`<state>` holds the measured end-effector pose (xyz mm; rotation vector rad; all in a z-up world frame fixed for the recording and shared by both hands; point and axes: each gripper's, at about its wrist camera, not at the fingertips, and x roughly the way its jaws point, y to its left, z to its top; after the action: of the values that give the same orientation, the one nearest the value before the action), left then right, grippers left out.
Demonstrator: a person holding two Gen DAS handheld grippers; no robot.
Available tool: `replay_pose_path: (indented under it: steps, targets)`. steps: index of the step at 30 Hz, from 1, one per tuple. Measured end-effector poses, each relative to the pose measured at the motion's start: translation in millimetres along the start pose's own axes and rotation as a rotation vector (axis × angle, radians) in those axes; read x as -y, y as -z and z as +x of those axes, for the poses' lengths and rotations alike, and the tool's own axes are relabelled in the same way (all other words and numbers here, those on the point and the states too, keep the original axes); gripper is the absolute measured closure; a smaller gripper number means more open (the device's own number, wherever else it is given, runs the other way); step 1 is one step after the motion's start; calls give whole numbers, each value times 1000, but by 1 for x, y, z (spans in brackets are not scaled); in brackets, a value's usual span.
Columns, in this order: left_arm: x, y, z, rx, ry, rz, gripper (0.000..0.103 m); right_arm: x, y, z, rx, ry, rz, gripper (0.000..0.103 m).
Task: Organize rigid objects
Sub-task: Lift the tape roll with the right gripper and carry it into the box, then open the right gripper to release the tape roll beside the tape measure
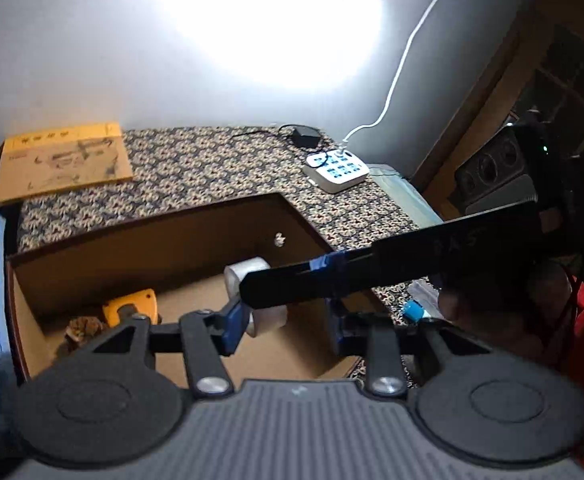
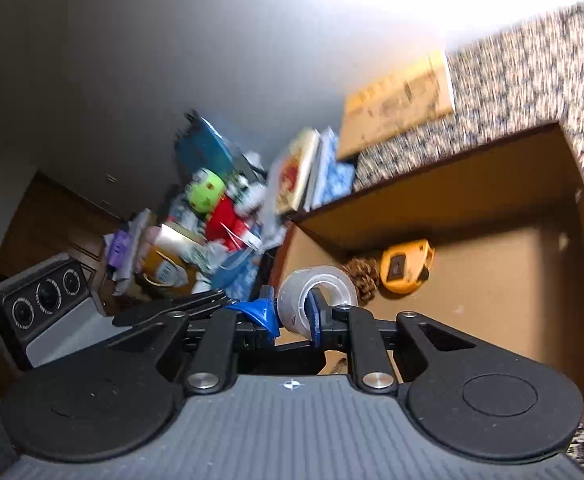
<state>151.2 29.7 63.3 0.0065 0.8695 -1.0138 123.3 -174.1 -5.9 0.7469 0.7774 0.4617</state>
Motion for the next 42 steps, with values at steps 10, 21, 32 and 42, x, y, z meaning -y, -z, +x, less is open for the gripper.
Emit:
replay_pose_path:
  steps: [10,21,32,42]
  targets:
    - [-68,20,39,-112,-62,-228,73,35,-7,71,-174,69,119,103]
    - [-90,31,64,-234,-174,-338,73,49,-5,111,-314,177,155,103]
    - [-87,31,57,-232,-262,-333,72,49,-9,106,-274,135,170,101]
    - [-70,27,43,-190,-329,-285,72,39,-12,93,-207,133,148,101]
